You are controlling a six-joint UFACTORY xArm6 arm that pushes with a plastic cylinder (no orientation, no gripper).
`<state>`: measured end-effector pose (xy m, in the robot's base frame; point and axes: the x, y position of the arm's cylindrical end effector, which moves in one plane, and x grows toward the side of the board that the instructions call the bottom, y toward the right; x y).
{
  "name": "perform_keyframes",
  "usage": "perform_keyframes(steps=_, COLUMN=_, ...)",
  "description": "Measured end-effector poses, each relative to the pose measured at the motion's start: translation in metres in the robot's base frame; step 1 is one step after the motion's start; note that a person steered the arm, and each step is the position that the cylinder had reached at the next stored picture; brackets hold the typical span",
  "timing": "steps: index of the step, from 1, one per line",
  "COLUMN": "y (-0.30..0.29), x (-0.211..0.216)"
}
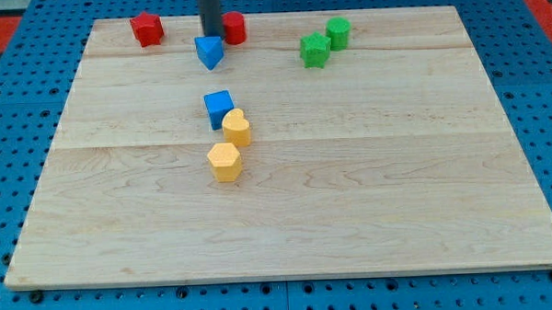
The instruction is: Move the red circle towards the top right
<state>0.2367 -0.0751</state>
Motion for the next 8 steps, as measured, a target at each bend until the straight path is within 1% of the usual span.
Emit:
perform_keyframes(steps=1, y=-0.099, x=0.001)
perform_keyframes(steps=2, y=-0.116, x=-0.038)
perform_keyframes(steps=3, y=-0.082, x=-0.026)
perform_keyframes(steps=4, y=-0.022, x=-0.021)
perform_keyframes(steps=5, y=0.003, x=-0.023)
perform_keyframes(steps=8, y=0.018, x=-0.028)
